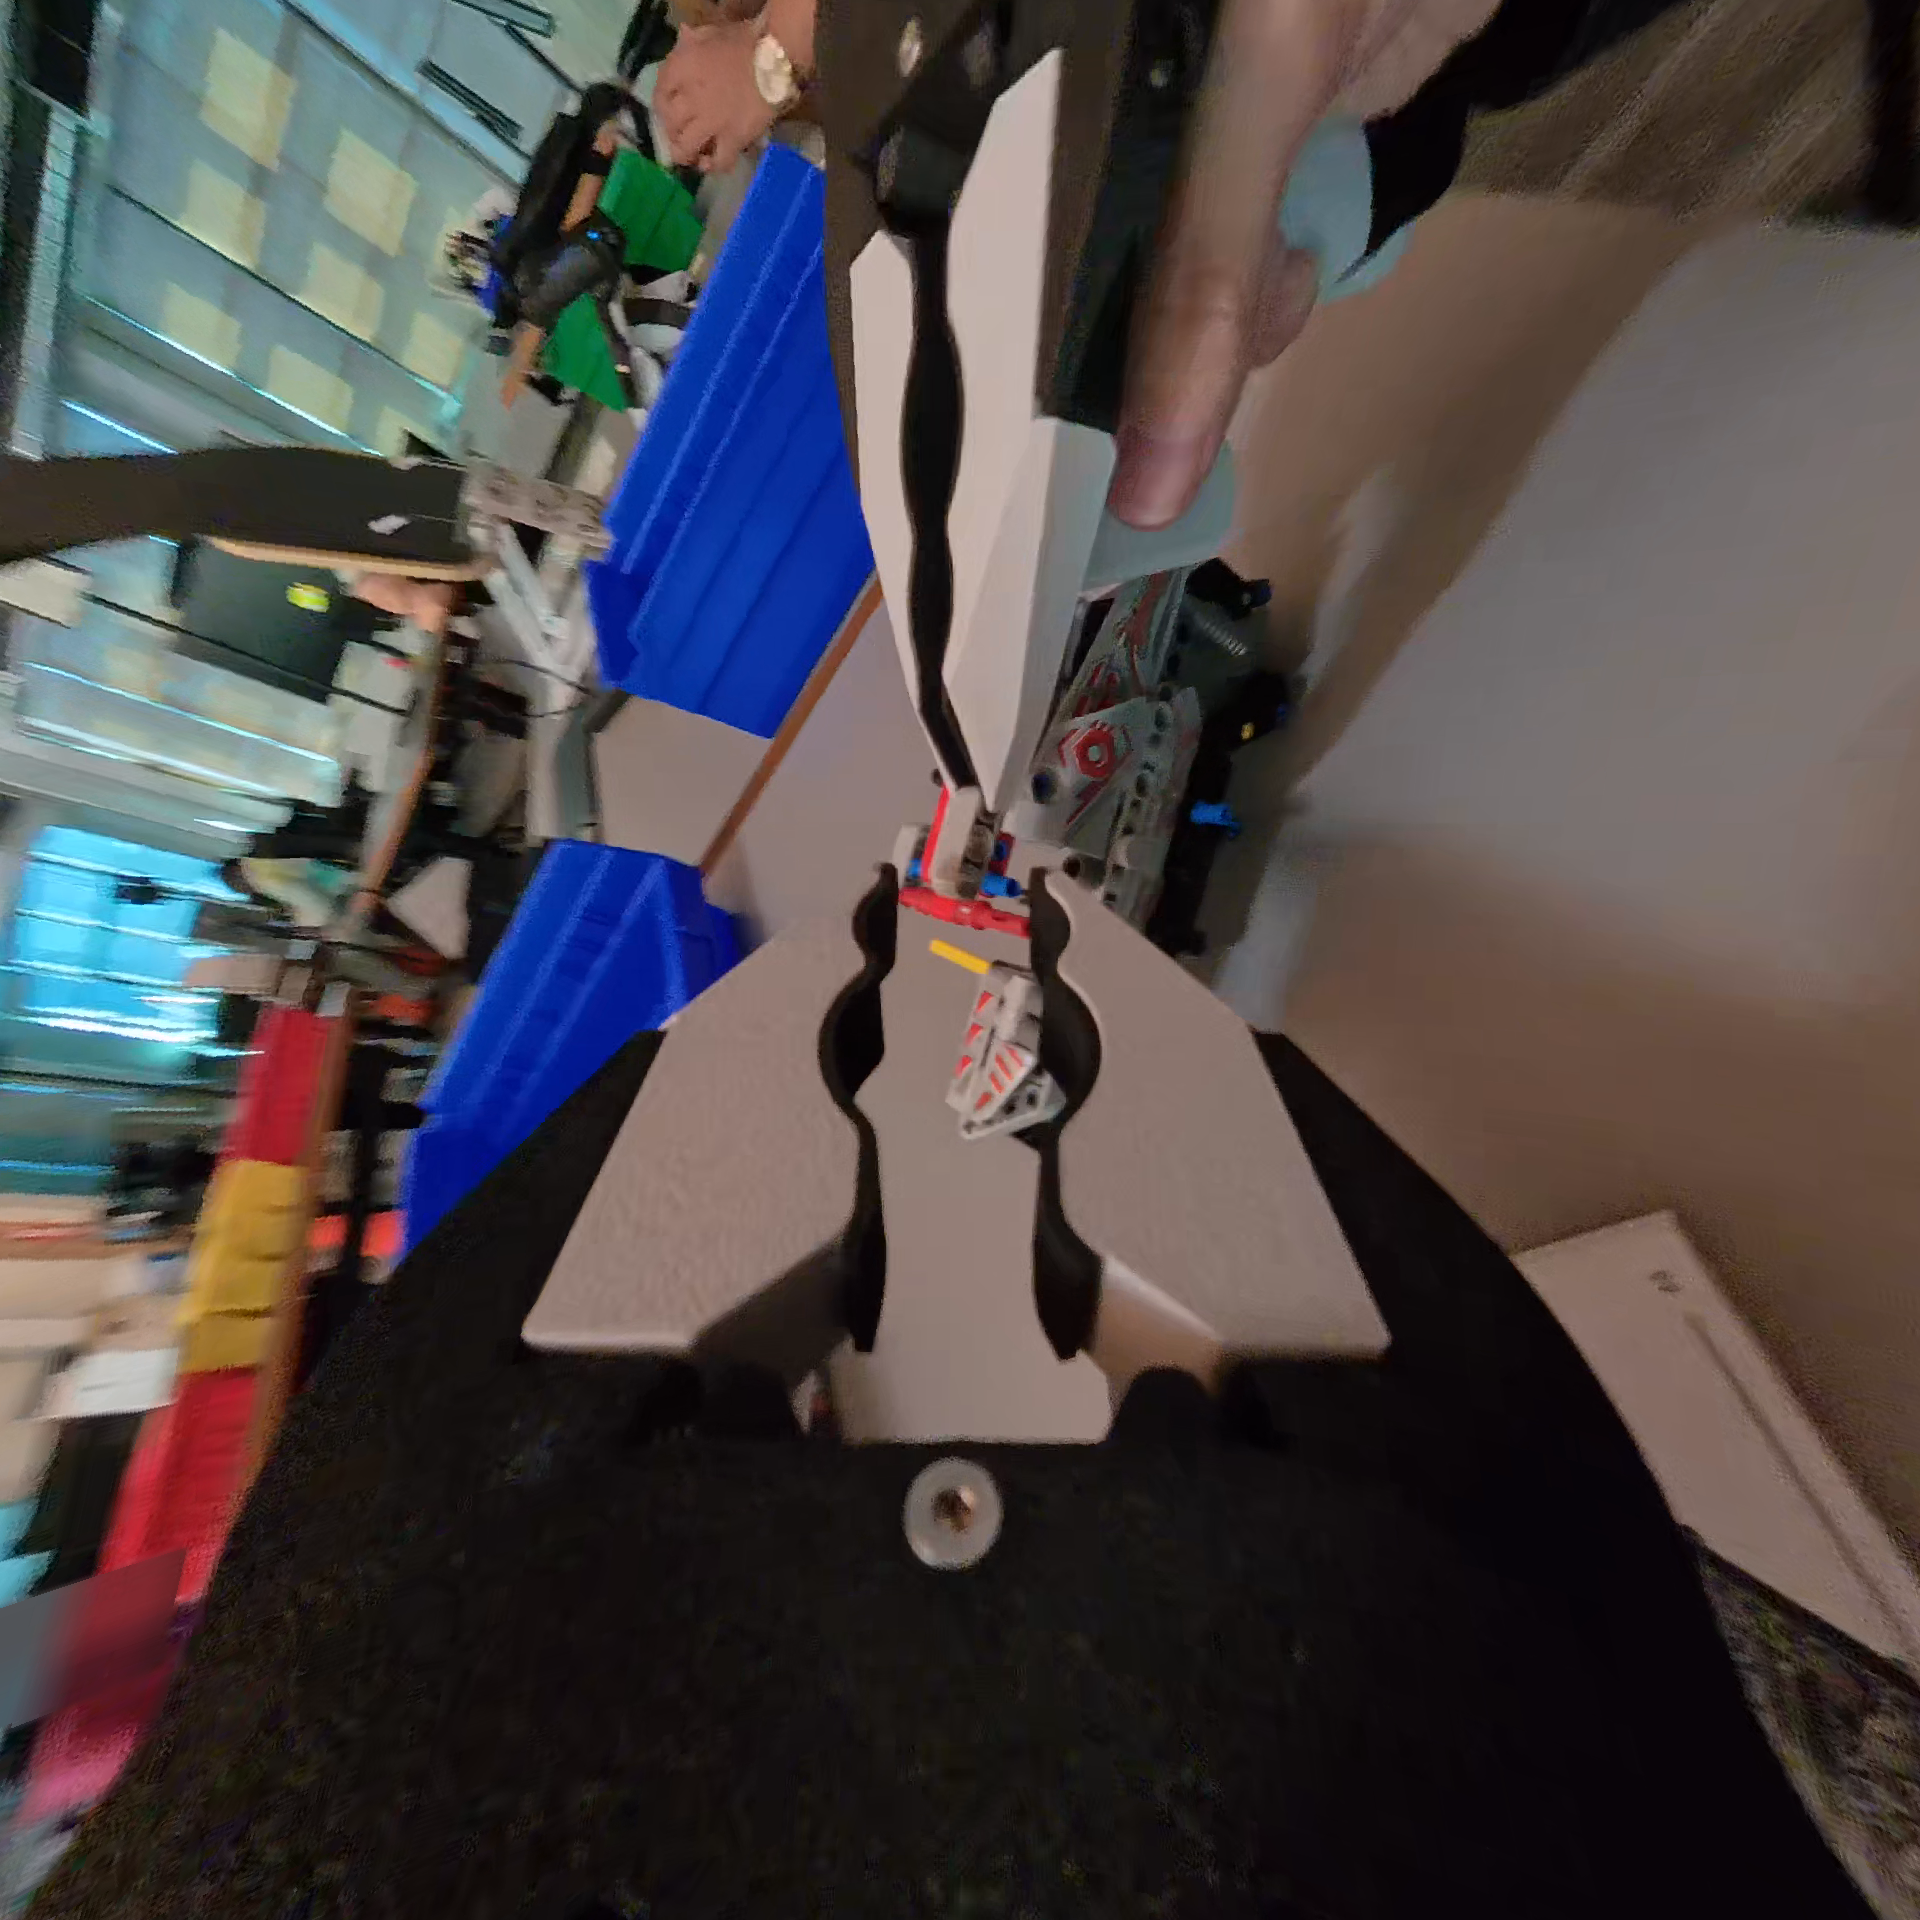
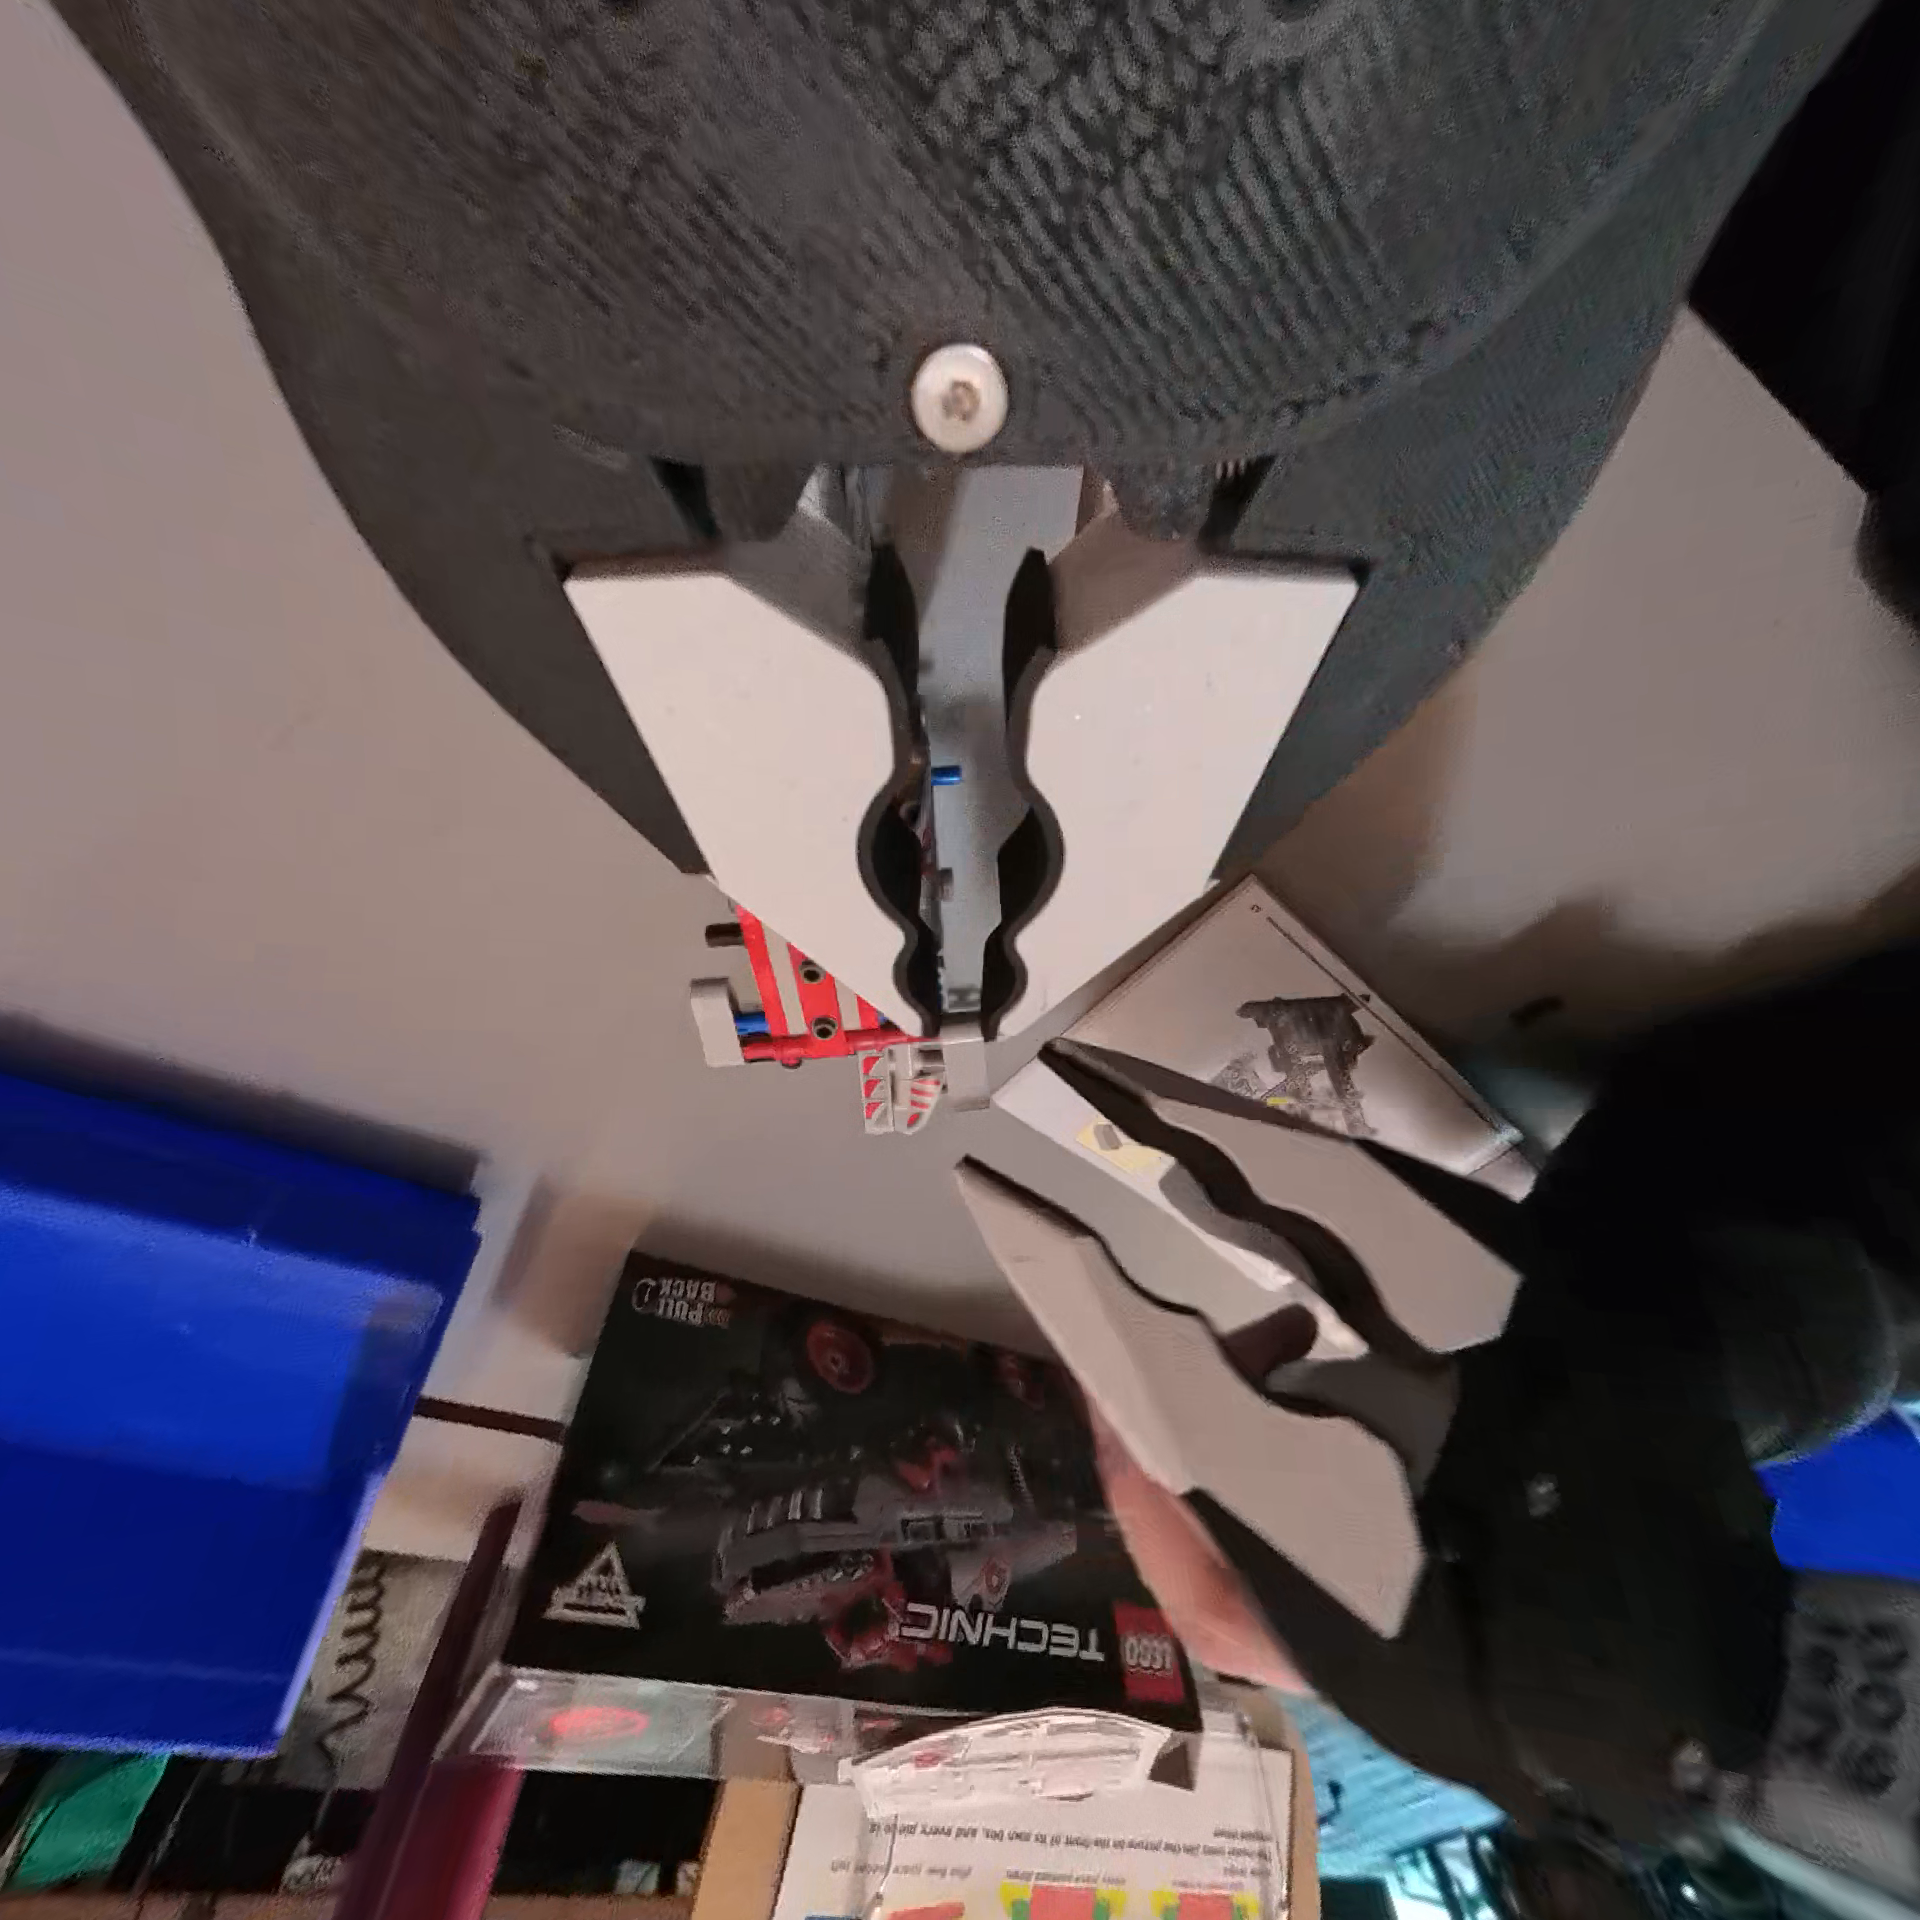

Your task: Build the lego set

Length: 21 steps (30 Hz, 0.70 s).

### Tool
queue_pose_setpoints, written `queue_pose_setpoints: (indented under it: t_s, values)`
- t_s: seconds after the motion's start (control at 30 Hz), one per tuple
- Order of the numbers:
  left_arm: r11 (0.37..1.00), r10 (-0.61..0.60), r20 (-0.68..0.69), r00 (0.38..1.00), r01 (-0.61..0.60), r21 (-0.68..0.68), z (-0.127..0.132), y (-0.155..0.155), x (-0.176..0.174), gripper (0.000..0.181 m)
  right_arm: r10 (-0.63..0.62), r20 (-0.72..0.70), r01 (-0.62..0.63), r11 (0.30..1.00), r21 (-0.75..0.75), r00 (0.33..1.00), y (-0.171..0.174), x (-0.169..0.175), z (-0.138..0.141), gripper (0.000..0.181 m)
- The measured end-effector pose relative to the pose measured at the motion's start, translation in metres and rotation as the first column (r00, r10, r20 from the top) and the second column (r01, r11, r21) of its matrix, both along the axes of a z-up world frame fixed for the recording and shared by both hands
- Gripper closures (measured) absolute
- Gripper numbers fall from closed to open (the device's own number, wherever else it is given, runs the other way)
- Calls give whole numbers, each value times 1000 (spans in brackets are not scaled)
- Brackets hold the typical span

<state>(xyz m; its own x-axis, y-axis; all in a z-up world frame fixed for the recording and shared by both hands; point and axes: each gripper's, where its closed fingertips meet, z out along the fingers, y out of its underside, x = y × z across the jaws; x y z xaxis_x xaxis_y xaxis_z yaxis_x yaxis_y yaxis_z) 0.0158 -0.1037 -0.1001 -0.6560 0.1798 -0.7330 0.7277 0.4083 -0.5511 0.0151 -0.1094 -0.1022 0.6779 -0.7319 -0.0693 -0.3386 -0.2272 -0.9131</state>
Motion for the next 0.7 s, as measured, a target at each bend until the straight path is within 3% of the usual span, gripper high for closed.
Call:
queue_pose_setpoints:
  t_s: [0.13,0.27,0.7]
  values:
    - [999,36,263,964,-43,20,1,-4,-3,165,18,-53,-14,997,71,998,2,-2,-2,175]
    - [996,46,386,921,-71,52,-3,-8,-7,169,22,-76,-14,995,102,997,3,-3,-1,175]
    - [989,128,538,833,-144,-12,-6,-7,-11,176,37,-90,-34,999,30,995,8,-8,-6,175]
